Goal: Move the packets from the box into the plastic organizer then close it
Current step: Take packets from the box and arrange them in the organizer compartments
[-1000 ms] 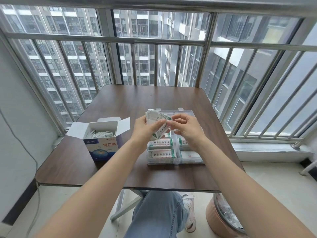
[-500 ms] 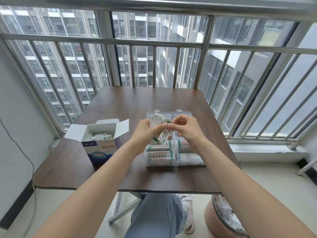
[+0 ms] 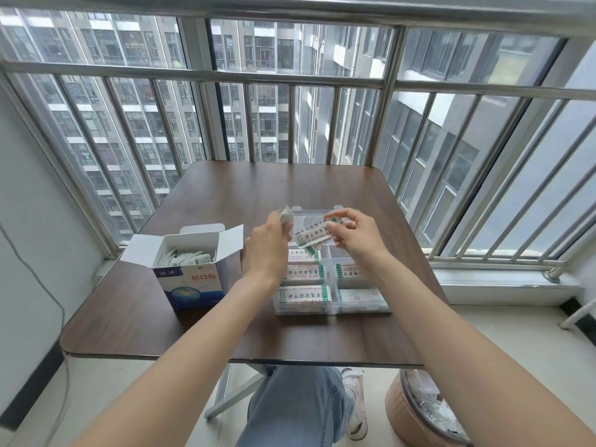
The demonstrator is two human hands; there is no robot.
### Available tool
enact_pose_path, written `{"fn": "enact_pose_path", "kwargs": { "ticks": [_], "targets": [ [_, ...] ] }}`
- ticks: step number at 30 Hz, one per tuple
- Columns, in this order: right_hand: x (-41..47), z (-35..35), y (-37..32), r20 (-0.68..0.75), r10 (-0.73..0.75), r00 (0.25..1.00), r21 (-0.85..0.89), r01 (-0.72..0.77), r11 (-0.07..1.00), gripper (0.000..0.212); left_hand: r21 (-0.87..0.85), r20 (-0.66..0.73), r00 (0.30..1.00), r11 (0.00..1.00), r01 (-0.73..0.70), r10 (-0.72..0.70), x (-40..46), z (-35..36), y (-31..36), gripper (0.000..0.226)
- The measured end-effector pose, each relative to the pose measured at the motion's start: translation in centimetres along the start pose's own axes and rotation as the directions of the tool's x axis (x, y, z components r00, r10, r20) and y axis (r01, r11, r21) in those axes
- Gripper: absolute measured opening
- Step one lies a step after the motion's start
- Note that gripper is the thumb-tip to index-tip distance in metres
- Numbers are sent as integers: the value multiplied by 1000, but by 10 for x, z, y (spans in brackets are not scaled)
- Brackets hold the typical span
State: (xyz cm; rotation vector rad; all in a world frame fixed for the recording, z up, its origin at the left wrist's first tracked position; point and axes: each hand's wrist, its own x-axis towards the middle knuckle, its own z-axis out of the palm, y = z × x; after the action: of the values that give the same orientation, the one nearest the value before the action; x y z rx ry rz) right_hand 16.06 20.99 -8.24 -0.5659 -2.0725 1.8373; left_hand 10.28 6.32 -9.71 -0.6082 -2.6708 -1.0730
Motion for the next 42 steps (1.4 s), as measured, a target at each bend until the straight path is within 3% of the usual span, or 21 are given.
{"fn": "enact_pose_path", "kwargs": {
  "ticks": [7,10,13,20,30,42],
  "targets": [
    [16,22,14,-22,46,999,-133,-48,990,9,41,-36,997,997,70,-69,0,-5,8,26],
    [18,28,17,22,-7,1000,-341,14,940,8,-10,-11,996,996,84,-84,2,-4,4,25],
    [17,31,19,35,-92,995,-569,96,817,10,-81,19,996,992,92,-90,6,1,-5,25],
    [20,27,11,-26,-15,1000,-474,1,881,7,-149,25,995,984,100,-97,11,1,-3,22],
    [16,29,12,104,-43,994,-733,106,672,6,-12,125,989,996,83,-81,17,4,-7,26],
    [16,24,8,158,8,987,-725,110,680,11,54,125,991,997,-50,43,14,0,-8,26]
  ]
}}
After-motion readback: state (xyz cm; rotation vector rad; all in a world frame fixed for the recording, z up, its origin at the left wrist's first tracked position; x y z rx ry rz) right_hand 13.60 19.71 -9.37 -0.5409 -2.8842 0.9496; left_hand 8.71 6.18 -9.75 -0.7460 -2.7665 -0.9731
